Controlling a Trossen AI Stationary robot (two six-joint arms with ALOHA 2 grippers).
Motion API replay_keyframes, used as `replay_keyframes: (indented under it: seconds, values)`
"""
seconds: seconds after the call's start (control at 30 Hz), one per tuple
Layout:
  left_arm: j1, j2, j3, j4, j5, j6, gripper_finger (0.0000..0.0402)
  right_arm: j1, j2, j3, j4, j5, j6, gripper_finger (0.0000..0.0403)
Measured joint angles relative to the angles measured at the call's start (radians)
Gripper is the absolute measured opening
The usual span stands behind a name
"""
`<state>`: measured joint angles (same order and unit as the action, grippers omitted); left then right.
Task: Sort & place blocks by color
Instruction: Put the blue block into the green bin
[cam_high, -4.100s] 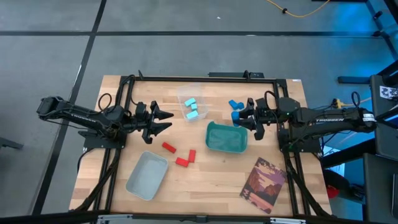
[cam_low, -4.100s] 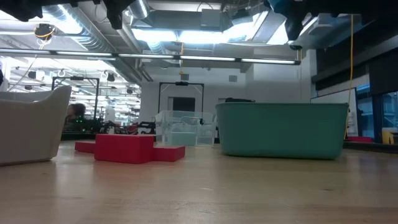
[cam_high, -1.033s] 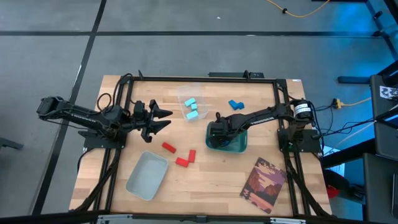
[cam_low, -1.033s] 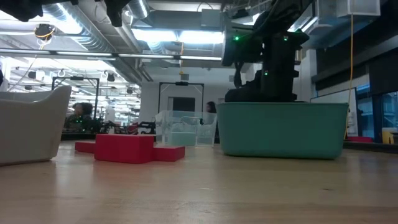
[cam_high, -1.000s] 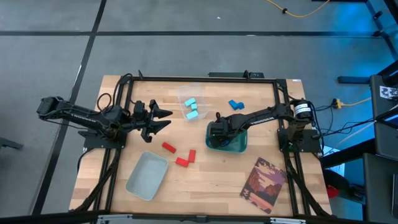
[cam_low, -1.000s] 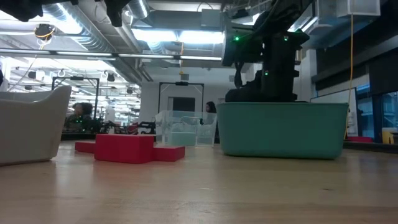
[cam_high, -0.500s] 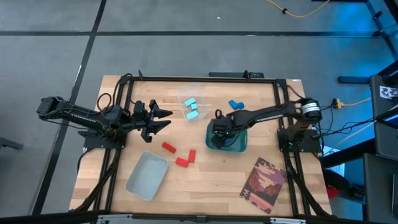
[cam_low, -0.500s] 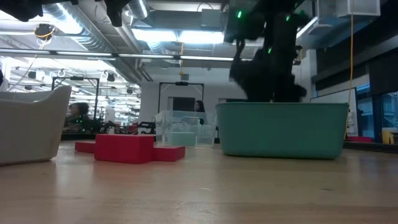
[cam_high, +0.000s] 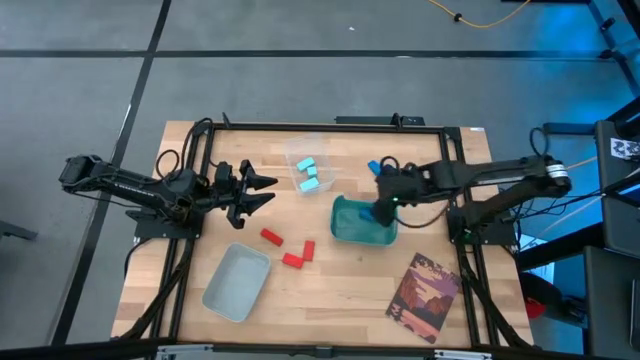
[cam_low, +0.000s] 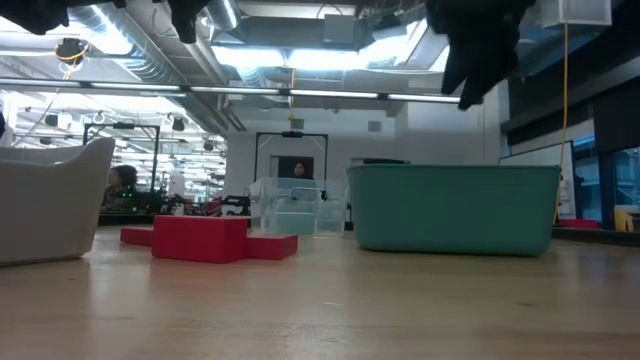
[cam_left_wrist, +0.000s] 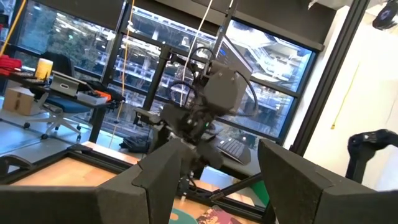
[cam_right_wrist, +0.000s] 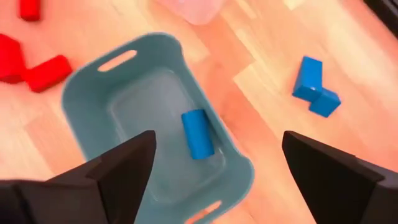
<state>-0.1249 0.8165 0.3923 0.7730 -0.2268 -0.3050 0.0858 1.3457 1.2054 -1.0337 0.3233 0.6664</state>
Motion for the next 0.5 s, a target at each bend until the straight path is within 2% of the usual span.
replay_keyframes:
  seconds: [0.13,0.3,0.43,0.5]
  values:
    - [0.000,0.000,0.000,0.000,0.000,0.000,0.0206,0.034,-0.086,-0.073,0.023,0.022,-0.028,0.0353]
    - [0.000,0.000,0.000,0.000,0.000,0.000,0.0206,0.068,-0.243,-0.271,0.120,0.024,0.024,0.0353]
    - [0.000,0.000,0.000,0.000,-0.025,0.000,0.0206,0.069,-0.390,-0.451,0.430,0.024,0.057,0.0353]
    - [0.000,0.000,0.000,0.000,-0.033,0.000,0.0206,0.063,-0.439,-0.526,0.633,0.026,0.007,0.0353]
